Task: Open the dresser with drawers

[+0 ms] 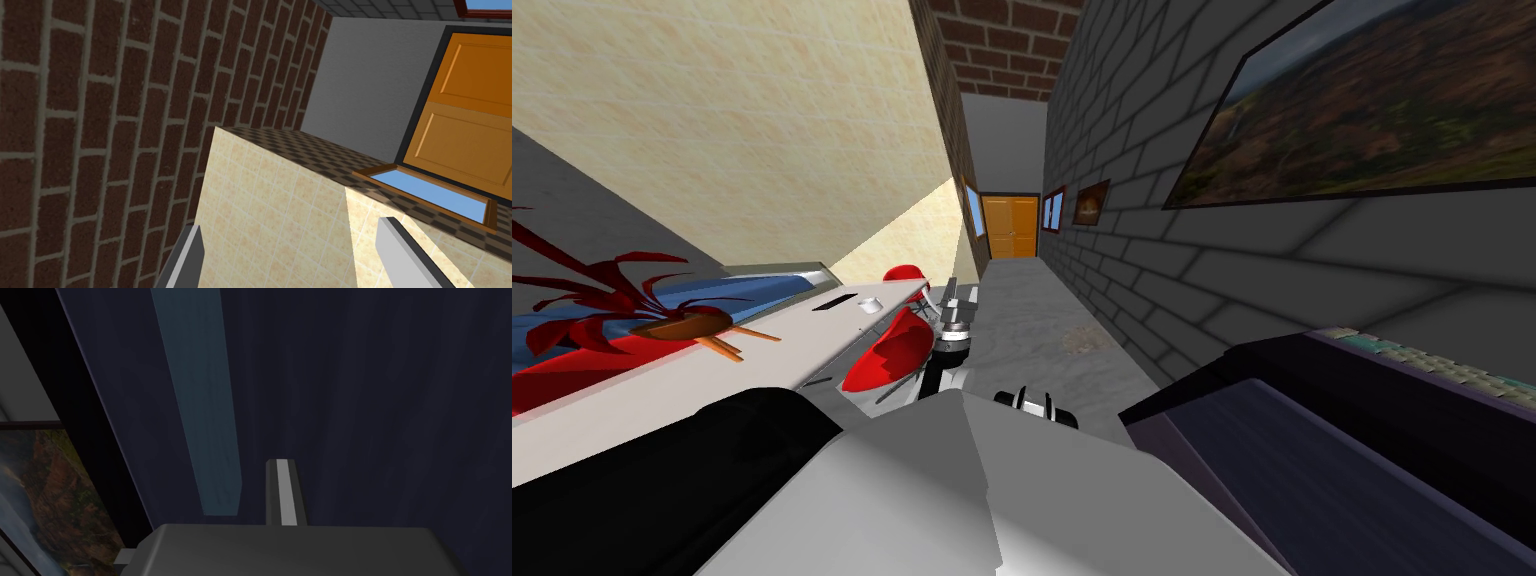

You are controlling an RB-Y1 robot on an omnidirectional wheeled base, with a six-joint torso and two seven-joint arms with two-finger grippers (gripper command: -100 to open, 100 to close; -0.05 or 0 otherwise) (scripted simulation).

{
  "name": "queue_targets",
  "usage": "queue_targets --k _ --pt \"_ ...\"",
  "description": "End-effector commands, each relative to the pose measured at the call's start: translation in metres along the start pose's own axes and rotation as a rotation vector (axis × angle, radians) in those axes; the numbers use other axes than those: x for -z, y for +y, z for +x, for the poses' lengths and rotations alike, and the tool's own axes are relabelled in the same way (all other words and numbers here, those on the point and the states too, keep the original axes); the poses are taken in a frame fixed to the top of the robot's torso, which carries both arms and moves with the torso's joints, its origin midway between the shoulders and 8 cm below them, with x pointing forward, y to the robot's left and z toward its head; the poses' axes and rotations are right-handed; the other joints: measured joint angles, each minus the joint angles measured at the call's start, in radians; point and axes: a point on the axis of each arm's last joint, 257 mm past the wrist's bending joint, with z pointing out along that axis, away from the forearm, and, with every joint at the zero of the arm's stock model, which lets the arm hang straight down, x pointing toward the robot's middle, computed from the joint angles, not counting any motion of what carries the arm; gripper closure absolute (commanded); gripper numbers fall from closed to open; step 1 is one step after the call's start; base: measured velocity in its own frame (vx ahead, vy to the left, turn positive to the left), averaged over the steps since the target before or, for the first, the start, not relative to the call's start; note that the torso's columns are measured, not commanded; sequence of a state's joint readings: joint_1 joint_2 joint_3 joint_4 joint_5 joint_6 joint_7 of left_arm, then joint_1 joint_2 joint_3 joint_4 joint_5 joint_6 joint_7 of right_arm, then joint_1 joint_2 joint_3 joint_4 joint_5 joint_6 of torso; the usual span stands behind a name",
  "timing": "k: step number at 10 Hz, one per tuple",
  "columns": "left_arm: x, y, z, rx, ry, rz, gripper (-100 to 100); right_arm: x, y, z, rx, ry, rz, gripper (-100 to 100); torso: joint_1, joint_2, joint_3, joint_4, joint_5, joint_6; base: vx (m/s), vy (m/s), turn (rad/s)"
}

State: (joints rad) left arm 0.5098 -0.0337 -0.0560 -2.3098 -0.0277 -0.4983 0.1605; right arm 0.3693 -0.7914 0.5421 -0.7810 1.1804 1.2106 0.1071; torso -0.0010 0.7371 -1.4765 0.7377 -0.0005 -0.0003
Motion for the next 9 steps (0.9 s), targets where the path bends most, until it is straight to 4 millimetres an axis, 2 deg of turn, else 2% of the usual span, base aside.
queue_targets --k 1,2,3,5,6,7,8,9 --pt "0.000 0.000 0.000 0.000 0.000 0.000 0 0.009 0.007 -0.018 -0.013 0.012 -0.007 100 0.003 -0.001 0.000 0.000 0.001 0.001 -0.086 -0.038 0.059" --pt "0.000 0.000 0.000 0.000 0.000 0.000 0 0.008 0.006 -0.018 0.011 0.014 -0.004 100 0.003 0.001 0.000 0.000 0.001 0.000 -0.074 -0.019 0.035" --pt "0.000 0.000 0.000 0.000 0.000 0.000 0 0.012 0.008 -0.030 -0.017 0.021 -0.007 100 0.003 0.000 0.000 0.000 0.001 0.000 -0.080 -0.022 0.071" --pt "0.000 0.000 0.000 0.000 0.000 0.000 0 0.012 0.008 -0.030 0.019 0.023 -0.005 100 0.001 0.001 0.001 0.000 0.000 0.001 -0.060 -0.018 0.012" --pt "0.000 0.000 0.000 0.000 0.000 0.000 0 0.015 0.008 -0.042 -0.002 0.032 -0.003 100 0.001 -0.001 0.000 0.000 0.000 0.001 -0.070 -0.027 0.050" --pt "0.000 0.000 0.000 0.000 0.000 0.000 0 0.015 0.008 -0.042 0.020 0.032 -0.004 100 0.000 0.001 0.000 0.000 0.000 0.000 -0.071 -0.019 0.054" --pt "0.000 0.000 0.000 0.000 0.000 0.000 0 0.018 0.006 -0.053 -0.003 0.040 0.000 100 0.001 0.001 0.001 0.000 0.000 0.000 -0.084 -0.025 0.069" --pt "0.000 0.000 0.000 0.000 0.000 0.000 0 0.017 0.006 -0.053 0.021 0.042 0.000 100 0.001 0.002 0.001 0.001 0.000 0.000 -0.082 -0.030 0.032"
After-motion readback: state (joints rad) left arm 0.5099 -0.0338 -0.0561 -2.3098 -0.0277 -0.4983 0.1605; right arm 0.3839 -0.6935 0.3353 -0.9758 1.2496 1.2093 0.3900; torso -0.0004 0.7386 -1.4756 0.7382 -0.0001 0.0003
